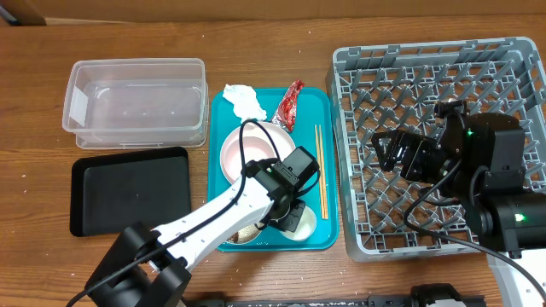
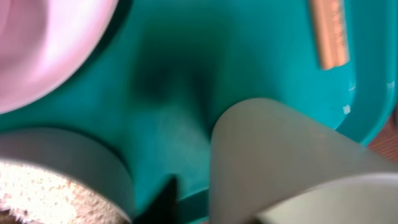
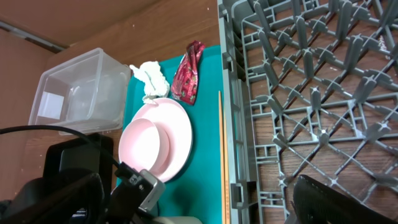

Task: Sort waste into correct bins and load items into the dishwasher
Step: 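Grasp the white cup on the teal tray with the left gripper and lift, then close the right gripper on the white cup held by the left gripper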

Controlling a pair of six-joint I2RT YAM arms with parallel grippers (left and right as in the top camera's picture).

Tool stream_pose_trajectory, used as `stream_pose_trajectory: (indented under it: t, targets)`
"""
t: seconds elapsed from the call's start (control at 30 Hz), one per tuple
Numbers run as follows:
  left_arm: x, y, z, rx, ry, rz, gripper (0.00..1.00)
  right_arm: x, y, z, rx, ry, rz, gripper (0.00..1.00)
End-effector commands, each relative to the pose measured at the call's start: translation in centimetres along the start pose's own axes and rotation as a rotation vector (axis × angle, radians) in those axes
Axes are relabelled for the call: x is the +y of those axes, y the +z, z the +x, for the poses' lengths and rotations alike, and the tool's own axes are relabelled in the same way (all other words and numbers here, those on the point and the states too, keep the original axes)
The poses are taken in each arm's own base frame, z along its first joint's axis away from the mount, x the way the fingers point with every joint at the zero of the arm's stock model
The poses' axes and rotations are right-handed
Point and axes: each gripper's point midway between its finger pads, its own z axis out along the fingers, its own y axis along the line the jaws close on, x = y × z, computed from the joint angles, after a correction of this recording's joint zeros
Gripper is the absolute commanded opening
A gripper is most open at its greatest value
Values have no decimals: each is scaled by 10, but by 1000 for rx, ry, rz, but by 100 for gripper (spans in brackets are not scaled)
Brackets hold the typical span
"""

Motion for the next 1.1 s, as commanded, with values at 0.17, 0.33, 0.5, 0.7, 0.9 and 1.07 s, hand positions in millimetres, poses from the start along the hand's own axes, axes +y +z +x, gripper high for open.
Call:
stream_pose_trajectory:
  t: [0.17,0.33,0.5,0.7,0.9,1.07]
  targets:
    - [-11,-127,-63,-234,-69,328,4,12,-7,-11,-34,-29,-47,100]
    - [-4,-215,-83,-402,22,763,4,65,-15,-5,9,-138,-346,96]
    - [18,-245,-77,-423,-4,1016,4,121,-26,4,62,-291,-673,87]
    - [13,-261,-67,-411,10,1145,4,160,-27,14,109,-400,-890,88]
    - [7,-265,-65,-406,28,1176,4,187,-15,34,172,-462,-975,92]
    - [5,-267,-64,-407,38,1188,4,201,-14,42,182,-499,-1020,78]
